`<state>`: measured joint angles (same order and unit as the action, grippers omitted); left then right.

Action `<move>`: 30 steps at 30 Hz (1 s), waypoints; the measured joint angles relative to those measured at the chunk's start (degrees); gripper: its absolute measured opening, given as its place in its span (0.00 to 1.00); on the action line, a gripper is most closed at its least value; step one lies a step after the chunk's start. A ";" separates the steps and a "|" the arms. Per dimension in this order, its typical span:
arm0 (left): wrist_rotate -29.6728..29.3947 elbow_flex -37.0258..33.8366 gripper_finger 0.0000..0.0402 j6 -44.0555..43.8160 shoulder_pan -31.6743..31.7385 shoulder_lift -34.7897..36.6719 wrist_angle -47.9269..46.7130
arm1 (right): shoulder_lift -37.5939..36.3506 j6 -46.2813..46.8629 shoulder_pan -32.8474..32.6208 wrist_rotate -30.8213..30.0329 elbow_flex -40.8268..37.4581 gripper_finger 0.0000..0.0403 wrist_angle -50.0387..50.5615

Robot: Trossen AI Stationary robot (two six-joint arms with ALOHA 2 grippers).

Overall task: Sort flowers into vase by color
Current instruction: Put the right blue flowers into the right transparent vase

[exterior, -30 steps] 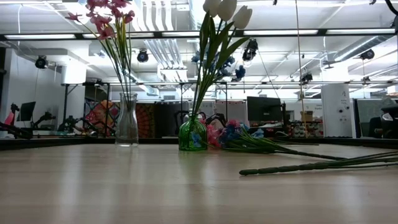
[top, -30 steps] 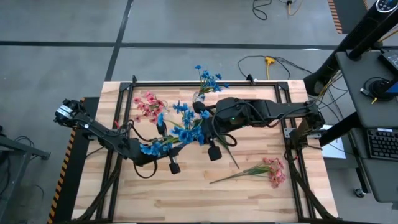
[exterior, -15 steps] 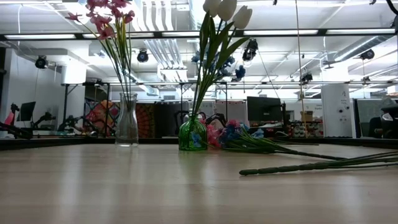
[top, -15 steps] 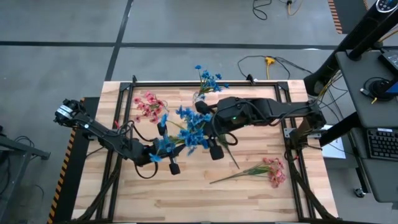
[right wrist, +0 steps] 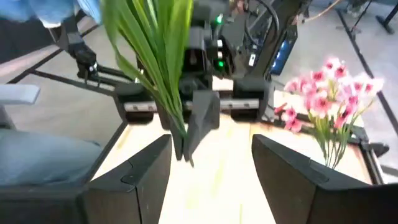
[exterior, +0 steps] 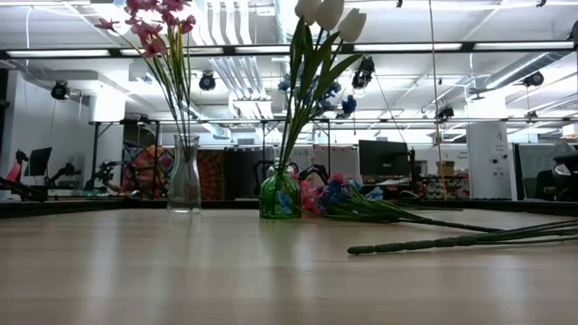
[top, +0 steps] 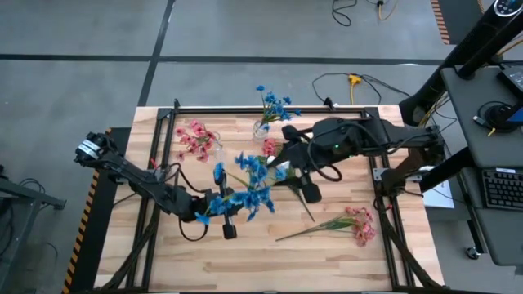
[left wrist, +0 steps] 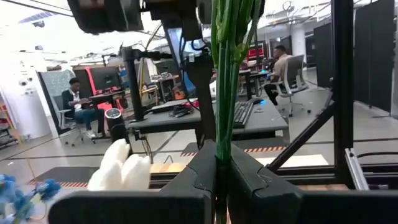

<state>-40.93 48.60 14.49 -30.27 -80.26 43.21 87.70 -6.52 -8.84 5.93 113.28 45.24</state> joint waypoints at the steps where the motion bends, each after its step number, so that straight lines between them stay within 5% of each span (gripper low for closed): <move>1: 0.02 0.00 0.00 0.11 -0.25 -0.44 0.49 | -0.73 0.51 -0.10 0.02 -1.97 0.53 -0.60; 10: -0.02 -0.41 0.00 1.36 -2.99 -5.31 6.92 | -9.80 0.12 -2.35 0.05 -34.04 0.53 -28.80; 17: 0.04 -0.42 0.00 3.55 -3.37 -7.00 11.75 | -10.92 4.01 -4.33 -1.60 -55.54 0.53 -60.10; 22: 1.08 -0.55 0.00 5.01 -3.02 -8.97 15.07 | -7.52 5.13 -4.55 -3.25 -60.73 0.53 -74.59; 30: 1.53 -0.55 0.00 7.07 -2.52 -10.99 19.39 | -5.68 4.39 -4.57 -5.17 -57.23 0.53 -68.53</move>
<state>-39.40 48.05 21.56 -32.80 -91.25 62.60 82.02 -2.13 -13.40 0.76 56.04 -23.29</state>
